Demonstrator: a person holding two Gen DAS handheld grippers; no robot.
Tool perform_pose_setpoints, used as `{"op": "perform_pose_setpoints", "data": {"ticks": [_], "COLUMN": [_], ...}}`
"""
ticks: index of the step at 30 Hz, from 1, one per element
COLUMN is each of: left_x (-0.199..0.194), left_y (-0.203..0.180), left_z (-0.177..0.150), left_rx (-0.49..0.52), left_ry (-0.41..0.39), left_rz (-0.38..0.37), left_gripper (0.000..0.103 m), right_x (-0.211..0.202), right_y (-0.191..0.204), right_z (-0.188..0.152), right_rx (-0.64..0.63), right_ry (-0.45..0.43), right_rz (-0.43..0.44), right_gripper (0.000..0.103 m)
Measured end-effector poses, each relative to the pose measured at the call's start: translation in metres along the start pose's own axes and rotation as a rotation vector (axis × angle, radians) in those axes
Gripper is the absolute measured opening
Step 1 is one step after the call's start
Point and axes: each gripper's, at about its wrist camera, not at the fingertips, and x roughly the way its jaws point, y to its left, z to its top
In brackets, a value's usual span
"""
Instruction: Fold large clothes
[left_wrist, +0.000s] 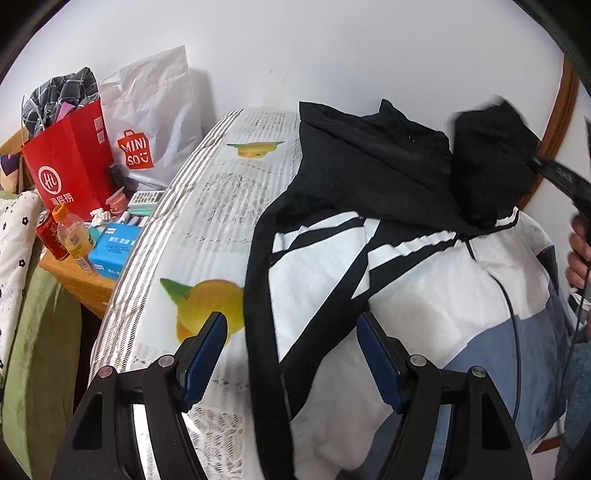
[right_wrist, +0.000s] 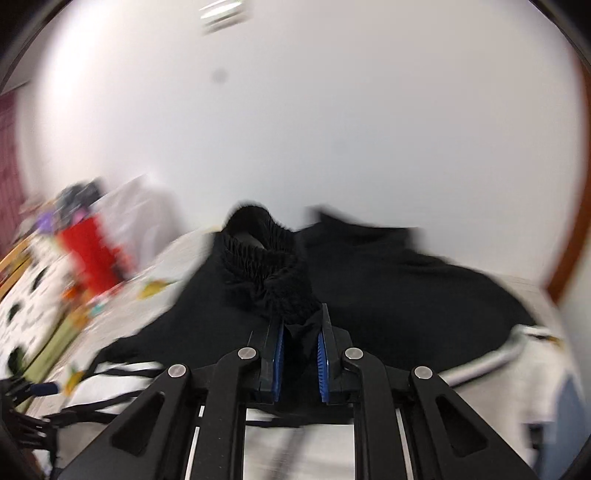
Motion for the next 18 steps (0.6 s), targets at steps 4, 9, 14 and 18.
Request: {"op": "perform_pose_setpoints", "data": {"ticks": [4,9,14,18], "left_x": [0.000,-0.002,0.000,-0.001], "left_y": [-0.005,-0.014,-0.021,-0.028], "left_z": [0.004,0.008,0.010,0.012], "left_rx": [-0.012,0.001,0.009,0.019], "left_ry": [0.004,0.002,0.012,0.019], "left_rz": [-0.003,0.015,0.026,0.029], "left_gripper": [0.071,0.071,0.071,0.071], "right_x": [-0.009,-0.013,-0.022,-0.007], "right_y": [-0.087,-0.154,-0.173,-0.164], "right_z": [-0.014,-0.048,-0.069,-0.090], "right_rx": [0.076,0.090,0.098,-0.027], "right_ry": [0.038,0.138,0.177,0.234], "right_rz": [-0.181,-0.305,-0.306,-0.379], "right_gripper": [0.023,0.049,0.061,0.064]}}
